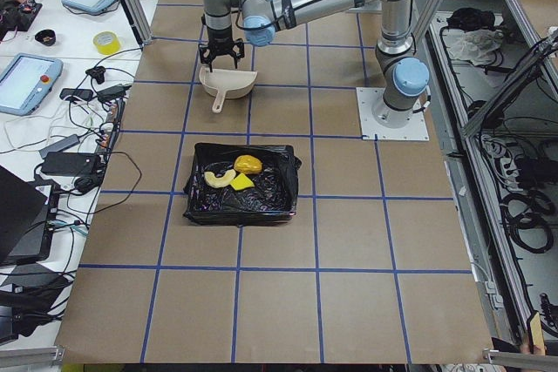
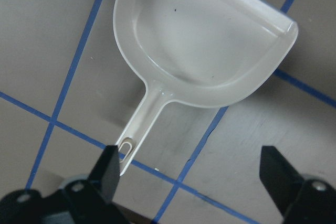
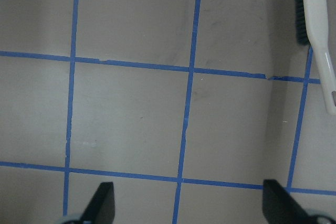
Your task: Sweep and dump trash into bin
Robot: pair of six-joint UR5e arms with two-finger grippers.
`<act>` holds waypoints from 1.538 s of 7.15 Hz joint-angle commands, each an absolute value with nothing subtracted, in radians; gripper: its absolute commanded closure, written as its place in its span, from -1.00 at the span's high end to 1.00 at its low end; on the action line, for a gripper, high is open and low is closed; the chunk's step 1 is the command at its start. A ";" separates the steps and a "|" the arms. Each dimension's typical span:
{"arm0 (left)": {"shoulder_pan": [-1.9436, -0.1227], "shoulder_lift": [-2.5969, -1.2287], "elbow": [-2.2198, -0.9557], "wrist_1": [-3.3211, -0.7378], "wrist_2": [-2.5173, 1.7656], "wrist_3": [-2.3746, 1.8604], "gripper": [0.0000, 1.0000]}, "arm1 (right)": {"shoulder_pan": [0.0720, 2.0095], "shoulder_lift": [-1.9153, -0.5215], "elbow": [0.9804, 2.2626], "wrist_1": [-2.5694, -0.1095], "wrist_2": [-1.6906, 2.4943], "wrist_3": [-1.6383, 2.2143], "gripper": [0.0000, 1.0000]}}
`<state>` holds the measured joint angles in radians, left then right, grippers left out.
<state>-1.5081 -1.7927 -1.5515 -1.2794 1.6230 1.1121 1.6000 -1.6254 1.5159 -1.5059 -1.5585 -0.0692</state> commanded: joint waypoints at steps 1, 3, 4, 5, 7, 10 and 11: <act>-1.549 -1.694 -1.551 -1.427 1.596 0.823 1.00 | 1.600 -1.623 1.516 -1.508 -1.559 -0.074 1.00; -1.549 -1.617 -1.558 -1.474 1.562 0.512 1.00 | 1.598 -1.620 1.517 -1.514 -1.562 -0.077 1.00; -1.551 -1.593 -1.555 -1.476 1.565 0.318 1.00 | 1.598 -1.621 1.516 -1.514 -1.566 -0.077 1.00; -1.551 -1.563 -1.566 -1.479 1.574 0.231 1.00 | 1.598 -1.621 1.517 -1.516 -1.566 -0.072 1.00; -1.549 -1.533 -1.557 -1.531 1.574 0.049 1.00 | 1.597 -1.621 1.517 -1.514 -1.571 -0.080 1.00; -1.537 -1.529 -1.562 -1.558 1.536 0.009 1.00 | 1.598 -1.620 1.517 -1.513 -1.571 -0.080 1.00; -1.540 -1.525 -1.571 -1.560 1.548 0.020 1.00 | 1.598 -1.620 1.517 -1.513 -1.565 -0.080 1.00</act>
